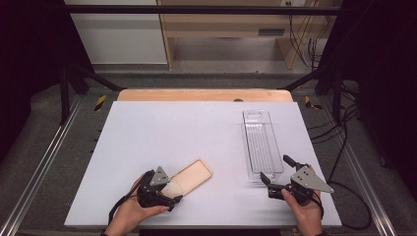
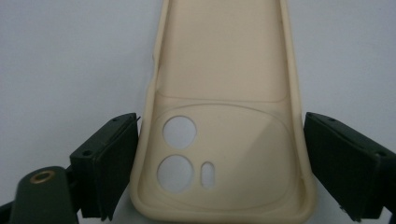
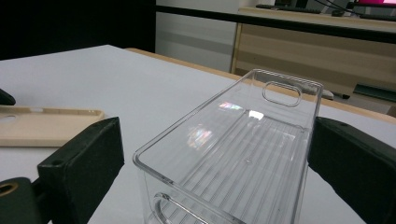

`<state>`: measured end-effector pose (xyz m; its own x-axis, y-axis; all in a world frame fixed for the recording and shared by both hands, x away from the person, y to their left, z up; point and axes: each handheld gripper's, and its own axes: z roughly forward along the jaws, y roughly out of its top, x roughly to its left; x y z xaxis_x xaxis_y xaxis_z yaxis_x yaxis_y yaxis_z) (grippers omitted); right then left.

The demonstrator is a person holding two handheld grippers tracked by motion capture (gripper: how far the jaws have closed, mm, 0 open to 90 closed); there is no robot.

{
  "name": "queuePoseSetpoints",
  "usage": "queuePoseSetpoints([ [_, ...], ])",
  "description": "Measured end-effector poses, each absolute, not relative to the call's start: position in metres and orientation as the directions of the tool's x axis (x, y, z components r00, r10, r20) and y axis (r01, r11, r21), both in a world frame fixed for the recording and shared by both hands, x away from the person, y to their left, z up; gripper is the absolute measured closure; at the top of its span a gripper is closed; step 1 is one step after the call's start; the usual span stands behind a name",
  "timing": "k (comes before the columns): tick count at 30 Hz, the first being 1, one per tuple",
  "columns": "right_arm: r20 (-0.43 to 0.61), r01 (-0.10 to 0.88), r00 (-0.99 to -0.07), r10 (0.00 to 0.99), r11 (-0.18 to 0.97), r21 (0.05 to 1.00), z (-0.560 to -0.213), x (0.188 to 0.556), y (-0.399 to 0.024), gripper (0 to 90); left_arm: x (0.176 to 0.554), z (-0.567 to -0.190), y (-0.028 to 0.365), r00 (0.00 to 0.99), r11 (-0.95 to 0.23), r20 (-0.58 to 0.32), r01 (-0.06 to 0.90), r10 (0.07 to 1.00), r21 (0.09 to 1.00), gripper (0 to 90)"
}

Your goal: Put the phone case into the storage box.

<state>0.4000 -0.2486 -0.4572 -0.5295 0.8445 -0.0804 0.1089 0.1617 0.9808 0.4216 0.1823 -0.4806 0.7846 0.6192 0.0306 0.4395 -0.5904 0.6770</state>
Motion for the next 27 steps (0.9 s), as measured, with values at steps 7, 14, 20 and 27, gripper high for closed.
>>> queuePoseSetpoints([
  [7,-0.079,0.107,-0.528,0.845,0.159,0.981,-0.457,0.400,-0.250,4.0,0.421,-0.475,0.187,0.783,-0.590,0.070,0.402,0.617,0.700,13.2],
  [14,-0.078,0.106,-0.529,0.845,0.157,0.982,-0.456,0.400,-0.249,4.0,0.421,-0.471,0.192,0.776,-0.573,0.075,0.393,0.626,0.719,13.2],
  [20,-0.075,0.106,-0.530,0.845,0.154,0.982,-0.456,0.400,-0.250,3.9,0.420,-0.466,0.193,0.768,-0.556,0.066,0.398,0.637,0.730,13.8],
  [27,-0.075,0.104,-0.527,0.846,0.151,0.983,-0.456,0.400,-0.250,3.9,0.419,-0.463,0.194,0.770,-0.559,0.086,0.376,0.632,0.739,14.6],
])
